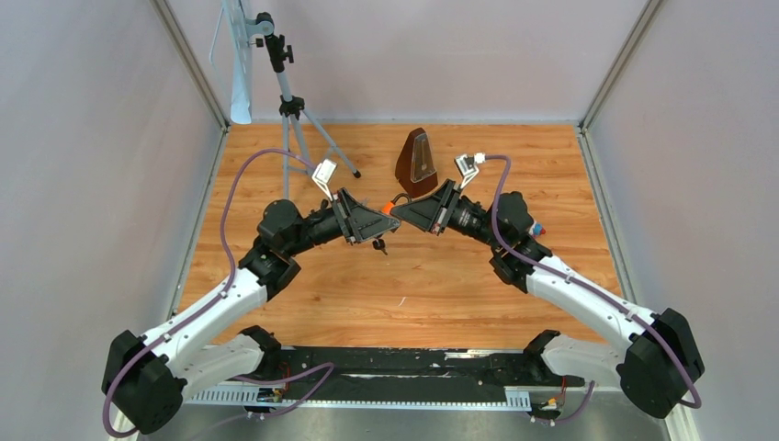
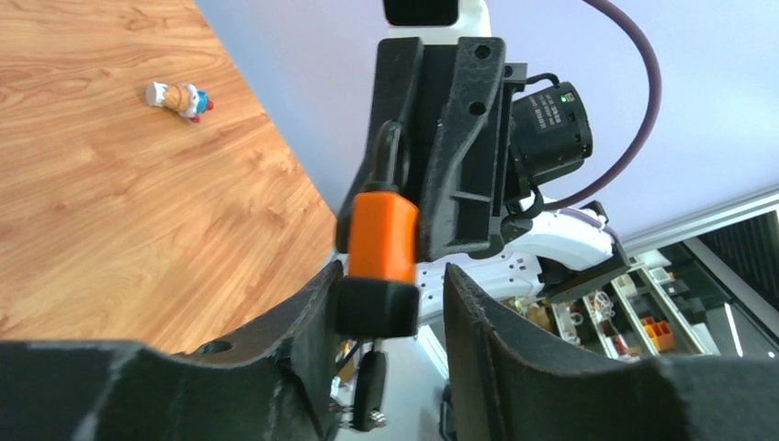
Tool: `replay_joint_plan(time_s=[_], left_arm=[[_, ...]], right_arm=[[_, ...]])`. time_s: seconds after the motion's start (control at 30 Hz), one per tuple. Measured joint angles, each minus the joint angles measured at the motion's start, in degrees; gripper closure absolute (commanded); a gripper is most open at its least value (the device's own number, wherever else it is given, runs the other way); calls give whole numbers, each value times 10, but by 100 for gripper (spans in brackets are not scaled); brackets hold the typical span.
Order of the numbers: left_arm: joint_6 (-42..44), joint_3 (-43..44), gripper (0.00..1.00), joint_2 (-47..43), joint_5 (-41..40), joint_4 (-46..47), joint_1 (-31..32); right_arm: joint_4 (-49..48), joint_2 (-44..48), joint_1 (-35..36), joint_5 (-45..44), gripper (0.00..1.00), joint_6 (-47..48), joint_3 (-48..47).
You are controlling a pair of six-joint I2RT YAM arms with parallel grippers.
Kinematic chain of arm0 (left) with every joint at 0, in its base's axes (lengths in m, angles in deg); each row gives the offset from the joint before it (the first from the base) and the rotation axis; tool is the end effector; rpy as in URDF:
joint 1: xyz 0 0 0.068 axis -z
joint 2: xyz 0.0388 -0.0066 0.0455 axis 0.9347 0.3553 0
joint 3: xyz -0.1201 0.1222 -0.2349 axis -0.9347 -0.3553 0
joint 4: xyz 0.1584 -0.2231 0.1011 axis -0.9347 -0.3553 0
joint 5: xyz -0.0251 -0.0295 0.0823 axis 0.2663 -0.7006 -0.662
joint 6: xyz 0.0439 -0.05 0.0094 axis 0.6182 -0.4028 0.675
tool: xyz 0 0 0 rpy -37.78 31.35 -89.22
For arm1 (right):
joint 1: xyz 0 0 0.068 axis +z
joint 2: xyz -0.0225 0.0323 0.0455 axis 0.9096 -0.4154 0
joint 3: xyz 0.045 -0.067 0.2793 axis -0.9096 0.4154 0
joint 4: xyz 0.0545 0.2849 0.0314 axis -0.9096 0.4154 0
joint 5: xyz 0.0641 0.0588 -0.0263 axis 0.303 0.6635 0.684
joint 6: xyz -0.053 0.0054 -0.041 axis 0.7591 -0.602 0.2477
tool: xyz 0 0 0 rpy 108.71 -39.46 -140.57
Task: Lock with the key
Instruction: Lock the lock, then place the key at the center of the board.
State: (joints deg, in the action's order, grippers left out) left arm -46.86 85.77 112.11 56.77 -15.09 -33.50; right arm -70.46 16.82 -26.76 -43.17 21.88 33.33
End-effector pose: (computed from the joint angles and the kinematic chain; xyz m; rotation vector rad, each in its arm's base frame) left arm 0.1971 -0.1757 0.3352 0.0728 1.7555 -1.7645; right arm 0.2179 0.2058 0.3336 -0.0769 1.7388 1.7375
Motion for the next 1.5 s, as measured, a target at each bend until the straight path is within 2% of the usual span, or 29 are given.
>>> replay_joint_plan(time_s=[0.07,0.13,0.27,0.4,0.47,0.57,0.6,0.63,0.67,1.1,1.5], left_arm=[[6,0,31,-1,0,0,1],[13,0,31,-8,1,-9,2],[44,0,36,-33,7,-43,3],[73,0,44,-48,34,-62,1],[84,0,54,-48,50,-68,1],[95,0,79,-47,64,-73,1],[97,0,84,-46,69,-74,1],[96,0,96,-43,73,-74,0],[97,0,99,-40,76,-73,-2],[101,-1,100,-25,90,-66,-2],[115,-29,100,-28,106,-108,-2]], right_arm=[[10,0,1,-4,100,3,0],[29,3,1,-10,100,5,0],[55,22,0,-17,100,12,0],[69,46,-6,-26,100,21,0],[69,53,-7,-28,100,25,0],[69,57,-9,-28,100,29,0],[69,57,-9,-26,100,29,0],[68,57,-9,-25,100,29,0],[67,57,-9,-24,100,31,1],[65,94,-35,-13,100,27,32],[62,137,-74,-45,100,33,39]])
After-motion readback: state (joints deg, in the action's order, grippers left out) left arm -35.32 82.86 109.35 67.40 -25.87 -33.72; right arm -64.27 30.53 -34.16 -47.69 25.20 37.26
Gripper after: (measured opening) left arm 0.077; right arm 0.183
